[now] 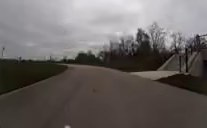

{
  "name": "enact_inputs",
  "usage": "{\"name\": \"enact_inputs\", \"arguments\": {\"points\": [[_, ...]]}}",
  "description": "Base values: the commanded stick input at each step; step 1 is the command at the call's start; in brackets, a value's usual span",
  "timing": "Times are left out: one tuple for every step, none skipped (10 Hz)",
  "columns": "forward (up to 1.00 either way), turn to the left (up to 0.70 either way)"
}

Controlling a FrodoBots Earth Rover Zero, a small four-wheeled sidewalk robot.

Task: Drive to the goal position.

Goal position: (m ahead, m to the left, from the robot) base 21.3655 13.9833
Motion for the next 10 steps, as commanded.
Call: {"name": "enact_inputs", "arguments": {"points": [[1.00,0.00],[1.00,0.00],[1.00,0.00],[1.00,0.00],[1.00,0.00],[1.00,0.00],[1.00,0.03],[1.00,0.16],[1.00,0.35],[1.00,0.40]]}}
